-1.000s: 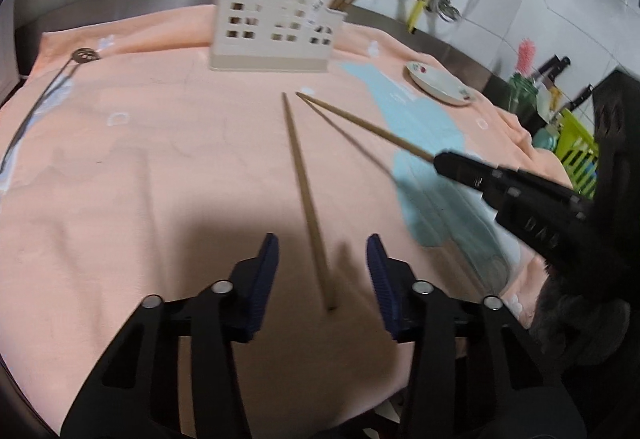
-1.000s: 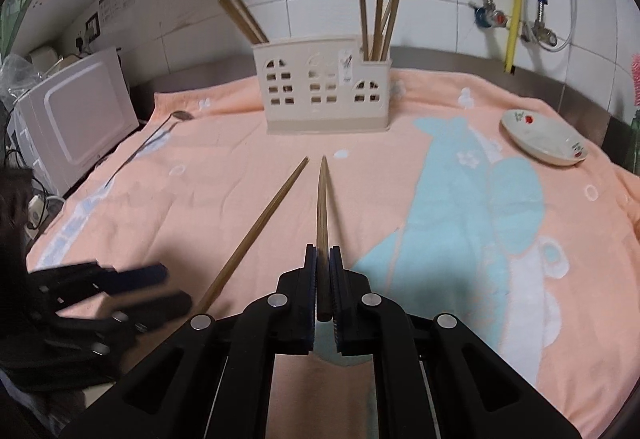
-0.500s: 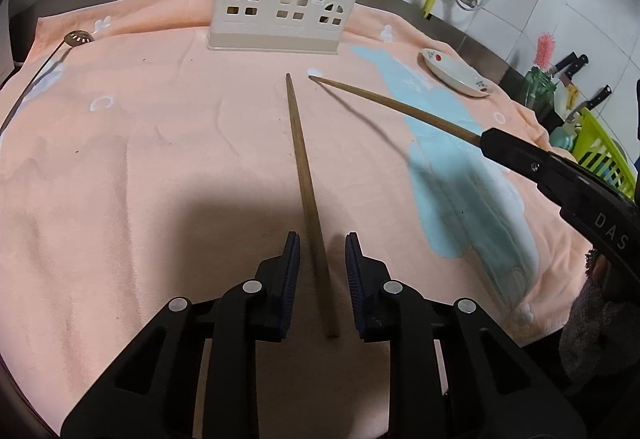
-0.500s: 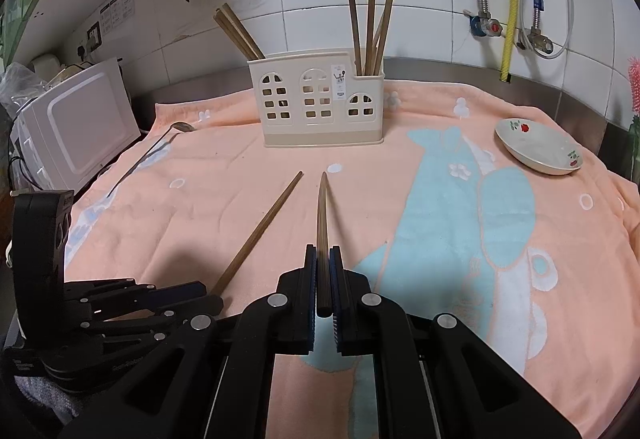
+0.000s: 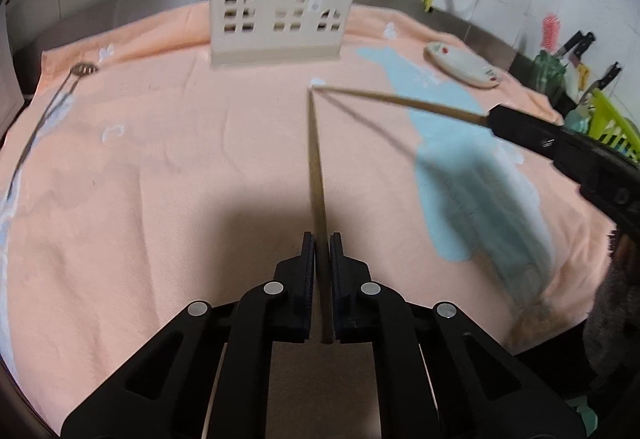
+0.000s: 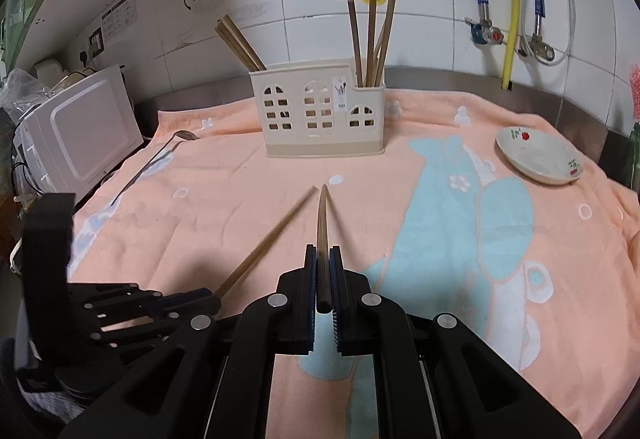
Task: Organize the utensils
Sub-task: 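Lift the left gripper's chopstick upright while the right gripper lifts its chopstick, then carry both chopsticks over the white caddy and lower them in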
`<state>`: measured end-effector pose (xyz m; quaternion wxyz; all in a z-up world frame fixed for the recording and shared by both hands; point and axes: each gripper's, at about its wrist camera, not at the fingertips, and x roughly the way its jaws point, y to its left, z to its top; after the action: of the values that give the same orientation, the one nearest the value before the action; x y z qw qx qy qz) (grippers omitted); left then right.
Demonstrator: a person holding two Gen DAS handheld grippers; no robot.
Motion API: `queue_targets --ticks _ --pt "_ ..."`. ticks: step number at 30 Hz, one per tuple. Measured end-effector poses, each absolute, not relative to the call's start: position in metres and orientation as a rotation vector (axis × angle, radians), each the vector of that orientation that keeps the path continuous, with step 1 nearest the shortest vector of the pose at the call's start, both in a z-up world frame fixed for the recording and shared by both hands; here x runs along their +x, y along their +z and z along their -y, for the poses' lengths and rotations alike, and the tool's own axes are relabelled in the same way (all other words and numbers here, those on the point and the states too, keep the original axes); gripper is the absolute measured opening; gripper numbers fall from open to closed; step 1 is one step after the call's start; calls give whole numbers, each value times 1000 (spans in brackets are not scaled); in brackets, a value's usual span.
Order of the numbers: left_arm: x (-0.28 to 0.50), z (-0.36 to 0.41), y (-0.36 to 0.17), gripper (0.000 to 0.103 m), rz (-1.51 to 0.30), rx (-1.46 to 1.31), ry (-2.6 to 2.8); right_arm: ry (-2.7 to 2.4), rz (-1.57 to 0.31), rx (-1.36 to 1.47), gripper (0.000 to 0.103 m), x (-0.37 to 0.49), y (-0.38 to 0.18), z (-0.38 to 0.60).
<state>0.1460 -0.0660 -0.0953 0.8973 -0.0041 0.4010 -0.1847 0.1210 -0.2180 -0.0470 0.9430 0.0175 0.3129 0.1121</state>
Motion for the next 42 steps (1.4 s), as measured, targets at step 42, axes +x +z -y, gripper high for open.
queue_targets --ticks 42 --pt "229 61 121 6 -415 82 -395 345 -520 -48 6 255 153 233"
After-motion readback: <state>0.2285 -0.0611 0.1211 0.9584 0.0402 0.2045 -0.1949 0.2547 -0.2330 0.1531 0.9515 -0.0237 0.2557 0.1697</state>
